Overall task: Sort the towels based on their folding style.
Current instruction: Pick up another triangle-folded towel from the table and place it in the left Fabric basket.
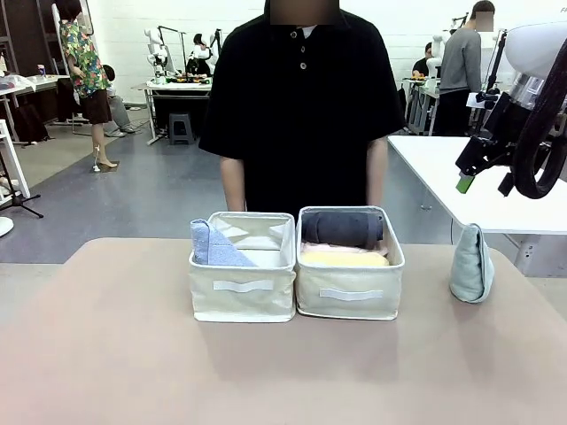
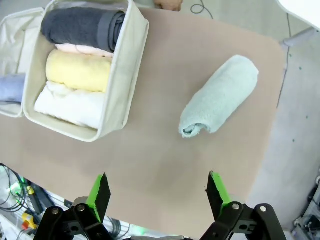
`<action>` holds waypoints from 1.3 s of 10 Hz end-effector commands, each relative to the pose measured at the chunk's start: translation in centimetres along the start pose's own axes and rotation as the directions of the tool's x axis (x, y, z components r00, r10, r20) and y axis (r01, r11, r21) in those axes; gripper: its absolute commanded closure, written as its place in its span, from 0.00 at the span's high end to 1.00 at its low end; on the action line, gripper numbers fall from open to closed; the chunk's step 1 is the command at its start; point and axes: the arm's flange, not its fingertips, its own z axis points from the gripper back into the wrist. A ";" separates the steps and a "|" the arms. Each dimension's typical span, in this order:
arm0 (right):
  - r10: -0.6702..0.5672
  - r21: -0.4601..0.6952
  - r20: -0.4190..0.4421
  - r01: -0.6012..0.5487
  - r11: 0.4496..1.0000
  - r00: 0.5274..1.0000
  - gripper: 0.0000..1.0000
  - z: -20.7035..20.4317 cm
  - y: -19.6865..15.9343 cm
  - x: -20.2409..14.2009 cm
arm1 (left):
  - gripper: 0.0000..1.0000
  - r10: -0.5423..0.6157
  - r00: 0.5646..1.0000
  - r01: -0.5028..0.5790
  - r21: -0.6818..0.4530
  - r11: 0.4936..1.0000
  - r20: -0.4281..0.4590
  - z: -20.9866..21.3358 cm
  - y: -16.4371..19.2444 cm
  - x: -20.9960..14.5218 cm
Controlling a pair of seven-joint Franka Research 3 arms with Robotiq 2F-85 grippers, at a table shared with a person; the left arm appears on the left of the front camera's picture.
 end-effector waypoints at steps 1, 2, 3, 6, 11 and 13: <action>0.012 -0.006 0.003 -0.012 1.000 1.000 1.00 -0.3 -0.3 -0.2 | 1.00 -0.005 1.000 0.005 0.003 1.000 0.007 0.4 -0.1 0.2; 0.012 -0.006 0.003 -0.012 1.000 1.000 1.00 -0.3 -0.3 -0.2 | 1.00 -0.005 1.000 0.005 0.003 1.000 0.007 0.4 -0.1 0.2; 0.012 -0.006 0.003 -0.012 1.000 1.000 1.00 -0.3 -0.3 -0.2 | 1.00 -0.005 1.000 0.005 0.003 1.000 0.007 0.4 -0.1 0.2; 0.000 0.000 0.000 0.000 1.000 1.000 1.00 0.0 0.0 0.0 | 1.00 -0.005 1.000 0.005 0.003 1.000 0.007 0.4 -0.1 0.2; -0.456 -0.274 0.027 0.445 0.853 0.890 1.00 -7.1 2.9 4.2 | 1.00 -0.005 1.000 0.005 0.003 1.000 0.007 0.4 -0.1 0.2; -0.561 -0.313 -0.008 0.531 0.788 0.828 1.00 -8.2 2.1 5.5 | 1.00 -0.005 1.000 0.005 0.003 1.000 0.007 0.4 -0.1 0.2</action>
